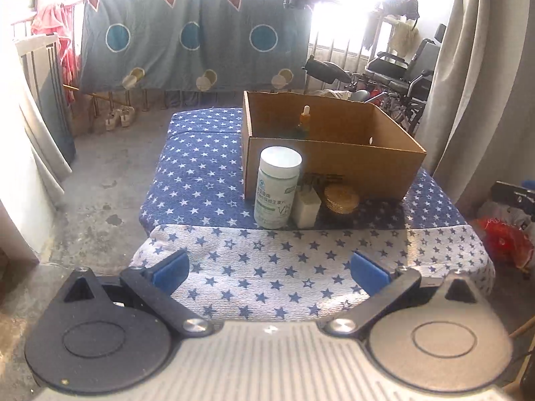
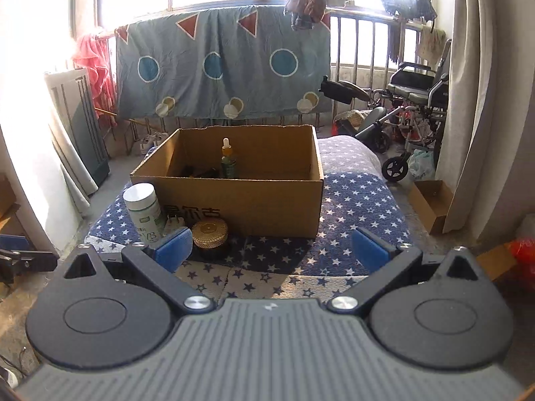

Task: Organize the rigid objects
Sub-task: 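Withdraw the right gripper from the box toward the gold jar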

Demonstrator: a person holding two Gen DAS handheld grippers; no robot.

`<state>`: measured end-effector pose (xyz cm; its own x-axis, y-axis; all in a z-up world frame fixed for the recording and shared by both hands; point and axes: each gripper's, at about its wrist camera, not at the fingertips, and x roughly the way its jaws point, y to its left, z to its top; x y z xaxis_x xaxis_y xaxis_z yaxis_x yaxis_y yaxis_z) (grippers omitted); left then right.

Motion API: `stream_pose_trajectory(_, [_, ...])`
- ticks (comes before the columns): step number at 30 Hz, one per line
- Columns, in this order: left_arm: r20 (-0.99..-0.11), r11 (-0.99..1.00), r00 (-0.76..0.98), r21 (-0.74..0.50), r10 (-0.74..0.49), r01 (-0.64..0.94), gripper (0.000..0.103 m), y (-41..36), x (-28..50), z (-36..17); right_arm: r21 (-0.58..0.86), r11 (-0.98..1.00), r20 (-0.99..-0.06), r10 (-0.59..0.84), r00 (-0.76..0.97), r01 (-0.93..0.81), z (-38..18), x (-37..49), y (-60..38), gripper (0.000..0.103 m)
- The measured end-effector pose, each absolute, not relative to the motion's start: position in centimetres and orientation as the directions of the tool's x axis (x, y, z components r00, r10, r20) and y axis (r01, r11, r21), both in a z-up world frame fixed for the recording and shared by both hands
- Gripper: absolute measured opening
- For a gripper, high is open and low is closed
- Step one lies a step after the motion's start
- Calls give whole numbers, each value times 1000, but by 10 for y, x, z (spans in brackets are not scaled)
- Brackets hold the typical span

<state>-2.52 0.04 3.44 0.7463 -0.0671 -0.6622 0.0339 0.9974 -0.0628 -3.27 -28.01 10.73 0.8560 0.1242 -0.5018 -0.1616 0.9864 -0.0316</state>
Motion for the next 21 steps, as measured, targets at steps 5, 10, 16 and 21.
stream_pose_trajectory(5, [-579, 960, 797, 281, 176, -8, 103, -34, -18, 16, -107, 977, -487, 110, 866, -184, 115, -33, -293, 102])
stream_pose_trajectory(10, [-568, 949, 815, 305, 114, 80, 103, -63, 2, 4, 140, 940, -473, 341, 812, -312, 106, -11, -313, 102])
stream_pose_trajectory(16, [-605, 931, 795, 264, -44, 253, 96, -99, 39, -7, 364, 874, -533, 479, 697, -322, 67, 62, -308, 102])
stream_pose_trajectory(21, [-659, 917, 741, 204, -130, 342, 77, -121, 76, -23, 523, 802, -563, 579, 590, -287, 26, 127, -295, 96])
